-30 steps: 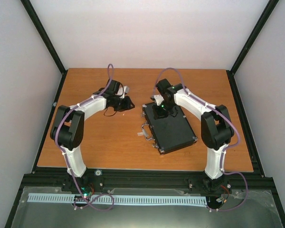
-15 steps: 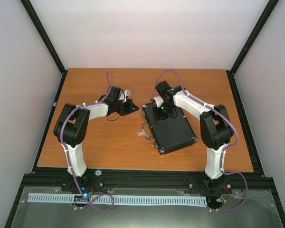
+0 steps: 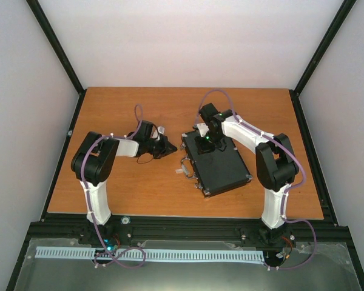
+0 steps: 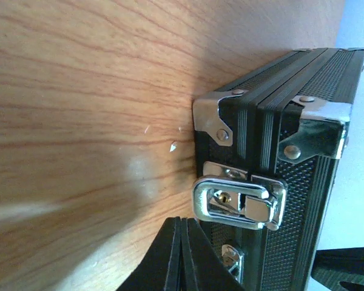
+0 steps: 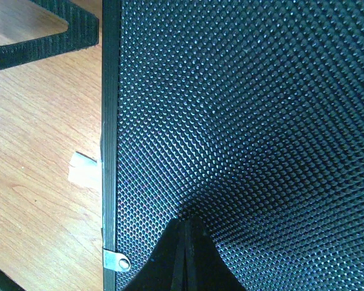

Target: Pack up texas hold em set

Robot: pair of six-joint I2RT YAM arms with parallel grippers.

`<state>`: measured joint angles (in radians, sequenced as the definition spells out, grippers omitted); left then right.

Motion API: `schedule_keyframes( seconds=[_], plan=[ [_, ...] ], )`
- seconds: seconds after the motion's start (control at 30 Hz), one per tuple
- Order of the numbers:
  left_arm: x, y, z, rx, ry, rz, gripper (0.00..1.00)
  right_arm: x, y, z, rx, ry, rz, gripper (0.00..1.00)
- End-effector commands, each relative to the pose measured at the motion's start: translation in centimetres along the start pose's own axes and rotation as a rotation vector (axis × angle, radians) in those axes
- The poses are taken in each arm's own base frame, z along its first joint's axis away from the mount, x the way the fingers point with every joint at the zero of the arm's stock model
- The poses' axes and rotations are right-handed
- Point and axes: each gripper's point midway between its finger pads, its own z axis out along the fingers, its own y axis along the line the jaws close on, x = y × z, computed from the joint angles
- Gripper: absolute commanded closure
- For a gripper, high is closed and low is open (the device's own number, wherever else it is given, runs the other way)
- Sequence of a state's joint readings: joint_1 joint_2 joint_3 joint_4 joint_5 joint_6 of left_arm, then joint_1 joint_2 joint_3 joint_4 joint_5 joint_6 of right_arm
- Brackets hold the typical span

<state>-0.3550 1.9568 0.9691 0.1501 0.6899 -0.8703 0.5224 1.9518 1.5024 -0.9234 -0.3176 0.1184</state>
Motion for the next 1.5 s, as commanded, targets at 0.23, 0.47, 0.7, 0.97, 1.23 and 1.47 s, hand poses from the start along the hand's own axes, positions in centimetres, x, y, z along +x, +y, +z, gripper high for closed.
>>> schedule_keyframes(
  seconds=[0.23, 0.47, 0.7, 0.97, 1.23, 1.47],
  plan=[
    [-1.0, -2.3, 1.3, 0.098, 0.002, -0.01, 0.99, 4.4, -3.8, 5.6, 0.132, 0.193, 0.043, 0.97],
    [0.2, -1.4, 2.0, 0.078, 0.032, -0.016, 0.99, 4.5, -3.8, 5.7, 0.129, 0.197, 0.045, 0.97],
    [-0.4, -1.4, 3.7, 0.07, 0.043, -0.022, 0.99, 4.7, -3.8, 5.9, 0.124, 0.208, 0.045, 0.97],
    [-0.3, -1.1, 5.7, 0.061, 0.069, -0.063, 0.99, 5.7, -3.3, 6.4, 0.093, 0.243, 0.051, 0.97],
    [0.1, -2.2, 8.1, 0.063, 0.108, -0.07, 0.99, 7.3, -2.9, 7.8, 0.072, 0.304, 0.052, 0.97],
    [1.5, -1.2, 7.0, 0.005, 0.142, -0.042, 0.99, 7.2, -2.8, 7.7, 0.072, 0.295, 0.051, 0.97]
  ],
)
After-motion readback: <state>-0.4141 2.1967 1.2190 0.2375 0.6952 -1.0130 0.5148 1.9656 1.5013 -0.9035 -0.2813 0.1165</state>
